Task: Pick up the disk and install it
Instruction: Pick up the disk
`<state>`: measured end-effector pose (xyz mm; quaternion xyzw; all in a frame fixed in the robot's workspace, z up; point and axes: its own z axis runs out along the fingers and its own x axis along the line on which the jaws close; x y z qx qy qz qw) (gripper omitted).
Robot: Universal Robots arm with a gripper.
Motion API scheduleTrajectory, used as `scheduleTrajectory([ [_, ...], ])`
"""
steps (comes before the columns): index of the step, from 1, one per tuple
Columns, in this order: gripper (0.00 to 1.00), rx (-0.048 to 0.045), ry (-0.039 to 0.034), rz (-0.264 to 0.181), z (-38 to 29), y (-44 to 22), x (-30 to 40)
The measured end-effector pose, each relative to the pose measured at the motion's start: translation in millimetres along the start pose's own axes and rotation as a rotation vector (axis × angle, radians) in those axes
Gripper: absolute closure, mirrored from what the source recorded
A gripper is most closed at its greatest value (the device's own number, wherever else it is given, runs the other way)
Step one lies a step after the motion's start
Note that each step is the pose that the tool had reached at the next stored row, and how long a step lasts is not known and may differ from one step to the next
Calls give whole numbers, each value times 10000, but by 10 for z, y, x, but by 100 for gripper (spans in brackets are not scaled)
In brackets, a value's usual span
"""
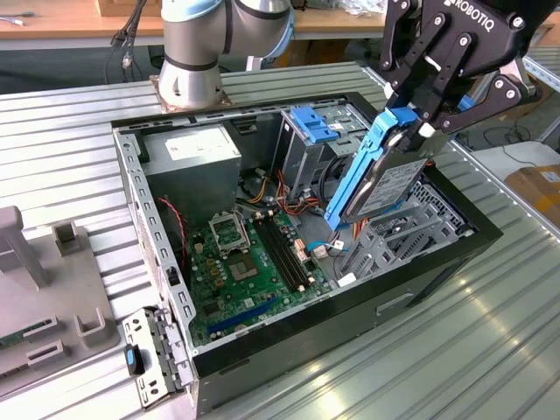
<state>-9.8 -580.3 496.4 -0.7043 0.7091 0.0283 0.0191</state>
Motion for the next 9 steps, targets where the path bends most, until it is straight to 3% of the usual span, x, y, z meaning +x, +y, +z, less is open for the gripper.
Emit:
scheduleTrajectory([
  [7, 63, 0, -1, 0, -2, -5, 57],
  [9, 63, 0, 0, -1, 1, -37, 58],
])
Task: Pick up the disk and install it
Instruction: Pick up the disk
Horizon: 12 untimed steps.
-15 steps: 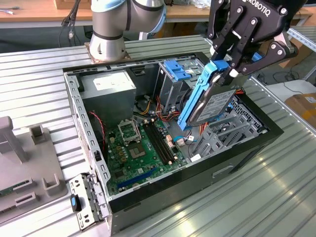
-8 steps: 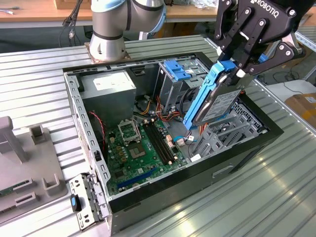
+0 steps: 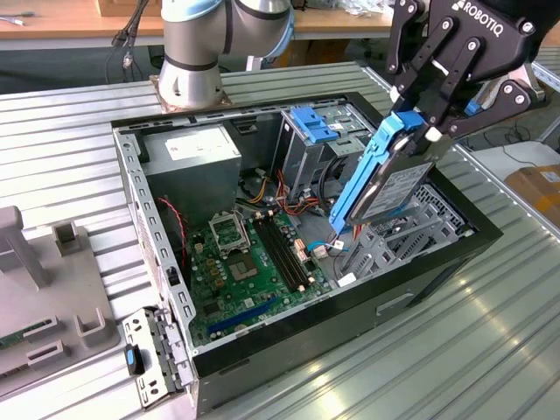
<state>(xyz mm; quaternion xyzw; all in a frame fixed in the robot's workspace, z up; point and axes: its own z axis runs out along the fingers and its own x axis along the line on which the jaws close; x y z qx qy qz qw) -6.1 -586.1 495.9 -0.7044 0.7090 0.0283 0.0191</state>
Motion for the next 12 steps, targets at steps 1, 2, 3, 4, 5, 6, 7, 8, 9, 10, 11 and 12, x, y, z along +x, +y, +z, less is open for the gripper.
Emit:
scheduleTrajectory([
  [1, 63, 0, 0, 1, 3, -54, 0],
  [2, 63, 0, 1, 2, 3, -94, 0],
  [3, 63, 0, 3, 1, 4, -130, -1],
  [4, 63, 0, 5, 0, 5, -226, -2],
  [5, 63, 0, 2, 1, 8, -293, -1],
  [6, 63, 1, 2, 1, 10, -336, -1],
  [7, 63, 0, 5, 0, 10, -402, -2],
  [8, 63, 0, 9, 1, 10, -450, -2],
  [9, 63, 0, 12, 0, 13, -561, -3],
  [10, 63, 0, 15, 1, 16, -621, -3],
  [11, 63, 0, 25, 1, 18, -677, -3],
  [12, 63, 0, 39, 1, 19, -714, -4],
])
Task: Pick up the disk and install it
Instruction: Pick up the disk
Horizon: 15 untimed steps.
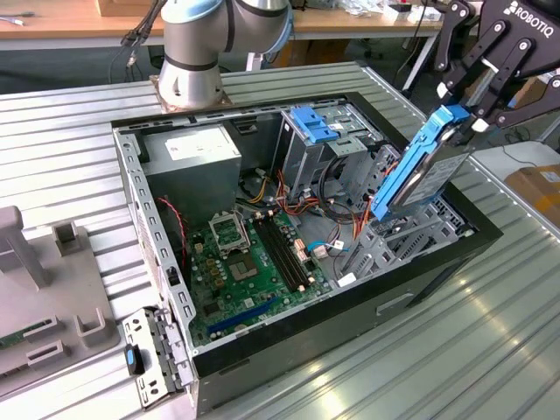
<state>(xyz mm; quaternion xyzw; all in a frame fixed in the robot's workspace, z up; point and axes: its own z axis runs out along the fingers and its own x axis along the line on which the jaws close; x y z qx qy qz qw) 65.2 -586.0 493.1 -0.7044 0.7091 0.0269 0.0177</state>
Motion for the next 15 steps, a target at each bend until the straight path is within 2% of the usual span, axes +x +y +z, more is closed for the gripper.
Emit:
scheduleTrajectory([
  [5, 63, -9, 7, -156, 35, -23, 3],
  [10, 63, -10, 12, -161, 50, -59, 7],
  [15, 63, -10, 15, -161, 78, -68, 27],
])
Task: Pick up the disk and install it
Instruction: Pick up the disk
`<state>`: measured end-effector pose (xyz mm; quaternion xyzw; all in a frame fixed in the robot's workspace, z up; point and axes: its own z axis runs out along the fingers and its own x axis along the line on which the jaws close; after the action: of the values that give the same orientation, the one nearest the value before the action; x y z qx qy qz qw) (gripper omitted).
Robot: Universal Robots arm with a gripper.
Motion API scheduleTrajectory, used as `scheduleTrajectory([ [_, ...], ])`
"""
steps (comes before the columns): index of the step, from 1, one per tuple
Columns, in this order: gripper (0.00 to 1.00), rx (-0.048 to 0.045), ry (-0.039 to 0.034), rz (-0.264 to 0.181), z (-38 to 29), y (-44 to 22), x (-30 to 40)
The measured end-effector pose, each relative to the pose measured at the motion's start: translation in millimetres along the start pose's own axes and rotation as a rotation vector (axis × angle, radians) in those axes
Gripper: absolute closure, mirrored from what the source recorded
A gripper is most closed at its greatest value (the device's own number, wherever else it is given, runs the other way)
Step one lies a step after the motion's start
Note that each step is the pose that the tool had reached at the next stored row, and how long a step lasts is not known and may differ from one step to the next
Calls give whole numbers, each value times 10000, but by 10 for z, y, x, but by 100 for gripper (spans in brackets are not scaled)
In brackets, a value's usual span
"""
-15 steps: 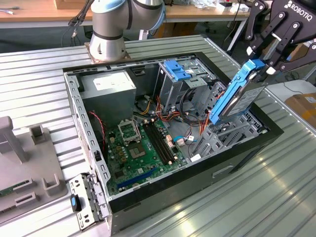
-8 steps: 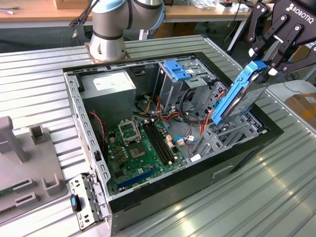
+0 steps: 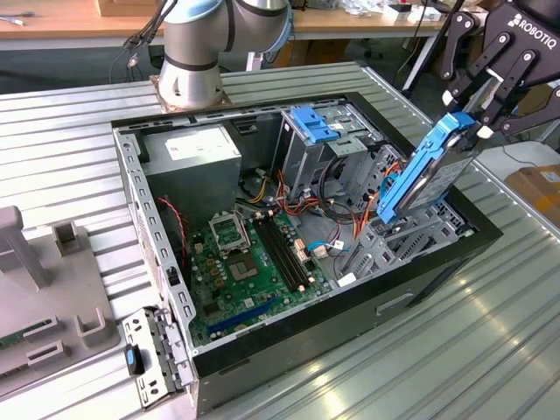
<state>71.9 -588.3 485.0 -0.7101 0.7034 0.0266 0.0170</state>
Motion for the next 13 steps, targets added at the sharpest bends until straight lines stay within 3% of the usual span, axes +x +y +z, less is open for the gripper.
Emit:
scheduleTrajectory([
  [13, 63, 4, 19, 61, 105, -2, 45],
])
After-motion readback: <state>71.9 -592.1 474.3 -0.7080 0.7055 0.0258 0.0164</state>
